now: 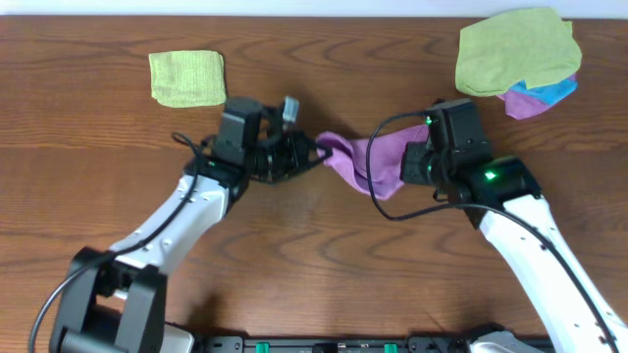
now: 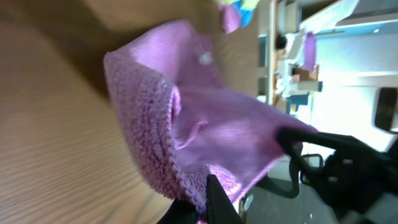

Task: Fold the cloth
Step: 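Lift the purple cloth with both grippers and stretch it toward the back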

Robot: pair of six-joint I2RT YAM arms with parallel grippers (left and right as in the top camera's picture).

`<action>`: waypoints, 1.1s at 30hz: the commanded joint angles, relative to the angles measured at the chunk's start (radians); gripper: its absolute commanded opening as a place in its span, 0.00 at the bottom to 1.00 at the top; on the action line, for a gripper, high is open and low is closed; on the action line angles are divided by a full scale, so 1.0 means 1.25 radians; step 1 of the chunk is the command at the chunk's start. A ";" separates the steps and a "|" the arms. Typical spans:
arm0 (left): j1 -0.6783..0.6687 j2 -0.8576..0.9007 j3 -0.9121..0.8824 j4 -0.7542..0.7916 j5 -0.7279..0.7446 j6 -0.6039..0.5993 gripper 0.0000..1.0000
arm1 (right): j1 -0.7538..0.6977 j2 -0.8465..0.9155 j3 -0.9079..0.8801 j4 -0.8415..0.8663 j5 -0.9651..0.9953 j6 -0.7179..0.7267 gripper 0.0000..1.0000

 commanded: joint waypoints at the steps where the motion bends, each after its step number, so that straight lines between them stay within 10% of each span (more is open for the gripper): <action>1: 0.016 -0.031 0.086 -0.037 -0.009 0.016 0.05 | -0.002 -0.027 0.007 0.037 0.003 -0.031 0.01; 33: 0.110 0.011 0.303 -0.004 -0.221 0.012 0.06 | -0.124 0.210 0.194 0.450 -0.120 -0.100 0.02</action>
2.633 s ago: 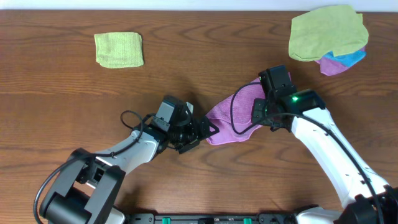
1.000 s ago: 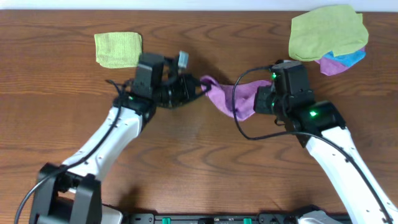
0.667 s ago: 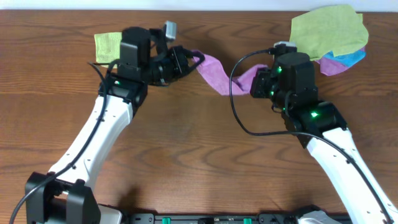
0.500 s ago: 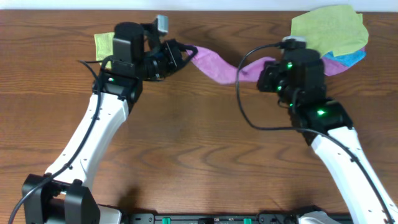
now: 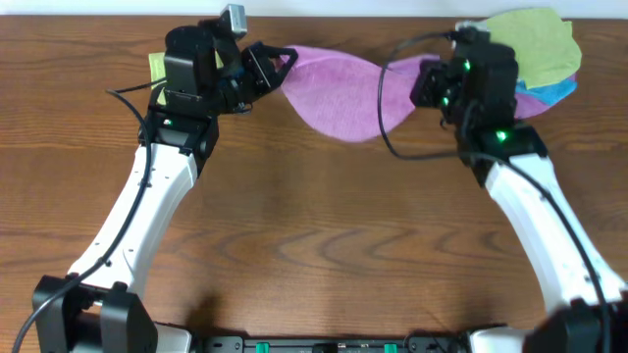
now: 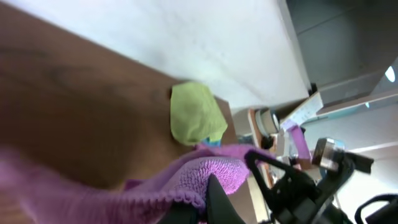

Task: Fold the cloth
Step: 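Lift the purple cloth with both grippers and stretch it toward the back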

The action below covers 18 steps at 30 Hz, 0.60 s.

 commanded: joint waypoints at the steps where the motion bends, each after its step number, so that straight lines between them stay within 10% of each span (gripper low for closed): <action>1: 0.003 0.037 0.052 0.013 -0.039 0.012 0.06 | -0.004 0.059 0.101 0.004 -0.007 -0.038 0.01; 18: 0.052 0.193 0.256 -0.186 -0.013 0.161 0.06 | -0.041 0.197 0.304 -0.170 0.016 -0.138 0.02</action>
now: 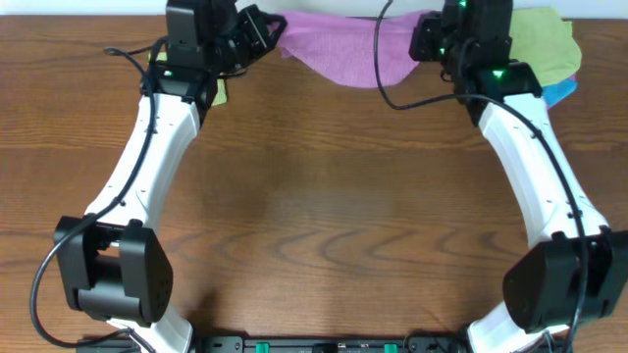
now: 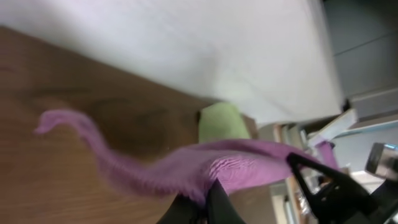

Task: Fold the cloth
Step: 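Lift the purple cloth with both grippers and stretch it toward the back, then drag the held cloth toward the front with both grippers, laying it flat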

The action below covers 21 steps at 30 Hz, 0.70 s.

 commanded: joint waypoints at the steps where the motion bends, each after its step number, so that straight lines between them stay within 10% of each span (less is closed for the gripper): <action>1: 0.010 0.004 0.020 -0.068 0.012 0.101 0.06 | -0.018 0.005 0.019 -0.049 0.012 -0.037 0.02; 21: 0.010 0.004 0.020 -0.579 0.015 0.395 0.06 | -0.015 -0.006 -0.046 -0.402 -0.099 -0.067 0.02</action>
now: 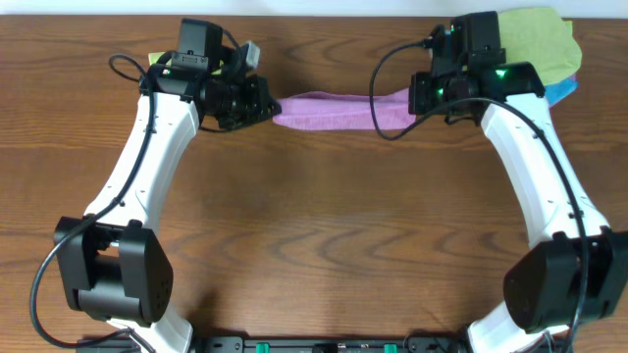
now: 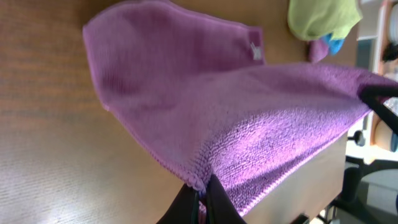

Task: Fold the cloth
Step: 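Drag the held cloth toward the front with both grippers, laying it flat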

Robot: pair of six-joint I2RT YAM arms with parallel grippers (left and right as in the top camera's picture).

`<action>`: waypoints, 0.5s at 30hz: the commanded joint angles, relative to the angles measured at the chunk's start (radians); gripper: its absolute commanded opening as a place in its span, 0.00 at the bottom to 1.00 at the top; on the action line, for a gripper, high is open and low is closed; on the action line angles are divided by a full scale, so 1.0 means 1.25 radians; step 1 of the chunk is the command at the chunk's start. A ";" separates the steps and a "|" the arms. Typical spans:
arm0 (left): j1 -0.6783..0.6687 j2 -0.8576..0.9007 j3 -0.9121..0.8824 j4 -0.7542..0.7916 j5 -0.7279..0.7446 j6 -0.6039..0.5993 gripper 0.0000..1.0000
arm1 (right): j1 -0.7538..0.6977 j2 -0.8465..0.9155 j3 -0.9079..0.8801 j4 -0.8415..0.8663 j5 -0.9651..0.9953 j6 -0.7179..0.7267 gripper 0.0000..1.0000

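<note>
A purple cloth (image 1: 339,110) stretches as a narrow band between both grippers above the far part of the table. My left gripper (image 1: 267,106) is shut on its left corner. My right gripper (image 1: 417,101) holds the right end. In the left wrist view the purple cloth (image 2: 205,112) spreads away from the closed fingers (image 2: 202,202), which pinch its hemmed corner, and its far part hangs down to the wood.
A folded green cloth (image 1: 157,61) lies behind the left arm at the far left. A pile with a green cloth (image 1: 535,34) over a blue one (image 1: 561,90) sits at the far right corner. The wooden table (image 1: 314,245) fills the view.
Both grippers have come down and toward the near side from the table's far edge. The purple cloth, then spread wide and hanging between them, now shows as a narrow taut band.
The cloth was bunched between both grippers near the table's middle. Then it was held spread out farther back, then right up at the far edge. Now it is back over the table as a narrow strip, each gripper still on its end.
</note>
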 commanded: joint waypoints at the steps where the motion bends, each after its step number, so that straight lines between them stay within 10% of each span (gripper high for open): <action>1: 0.010 0.004 0.013 -0.048 -0.021 0.064 0.06 | -0.012 -0.013 -0.056 -0.006 -0.009 -0.020 0.01; 15: -0.066 0.002 -0.135 -0.123 -0.015 0.098 0.06 | 0.001 -0.204 -0.385 0.059 -0.044 -0.020 0.02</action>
